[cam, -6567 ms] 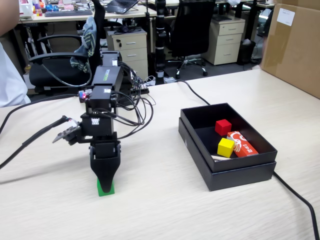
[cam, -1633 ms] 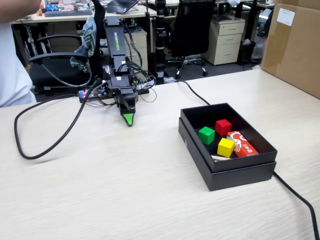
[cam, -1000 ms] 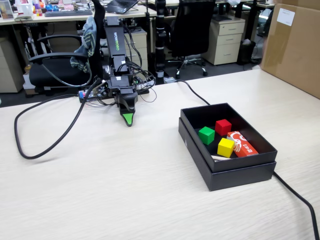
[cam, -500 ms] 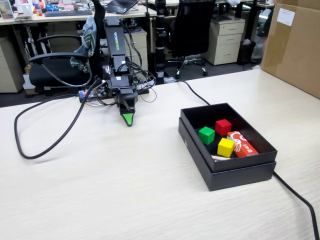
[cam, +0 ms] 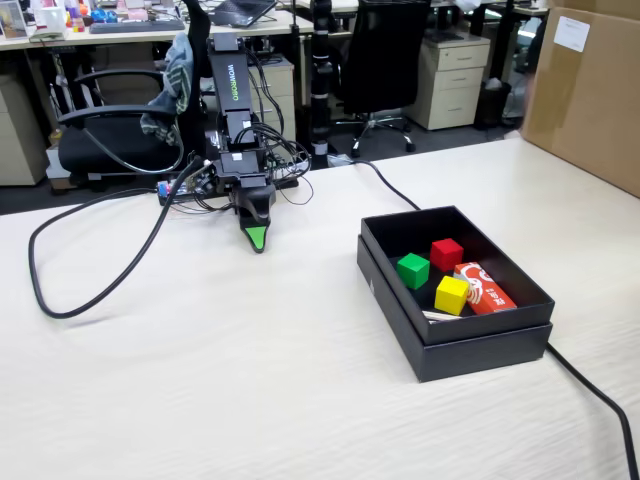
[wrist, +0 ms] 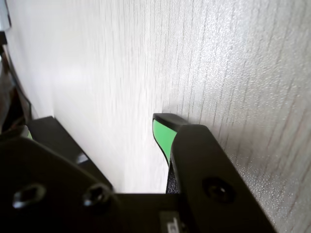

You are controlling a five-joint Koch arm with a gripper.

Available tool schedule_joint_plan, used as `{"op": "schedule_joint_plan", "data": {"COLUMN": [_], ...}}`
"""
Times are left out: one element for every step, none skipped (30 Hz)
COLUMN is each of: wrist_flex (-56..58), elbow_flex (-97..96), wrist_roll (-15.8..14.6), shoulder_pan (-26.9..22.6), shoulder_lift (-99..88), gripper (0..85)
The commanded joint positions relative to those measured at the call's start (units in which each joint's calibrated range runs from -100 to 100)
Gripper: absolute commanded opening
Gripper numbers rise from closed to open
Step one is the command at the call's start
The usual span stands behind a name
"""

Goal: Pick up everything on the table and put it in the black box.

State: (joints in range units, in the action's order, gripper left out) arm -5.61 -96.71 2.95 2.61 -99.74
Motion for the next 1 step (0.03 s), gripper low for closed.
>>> {"op": "schedule_joint_plan", "data": {"wrist_flex": [2.63], "elbow_flex": [-1.02], "wrist_roll": [0.15], "shoulder_pan": [0.05], "shoulder_lift": [0.09], "gripper": [48.5]}}
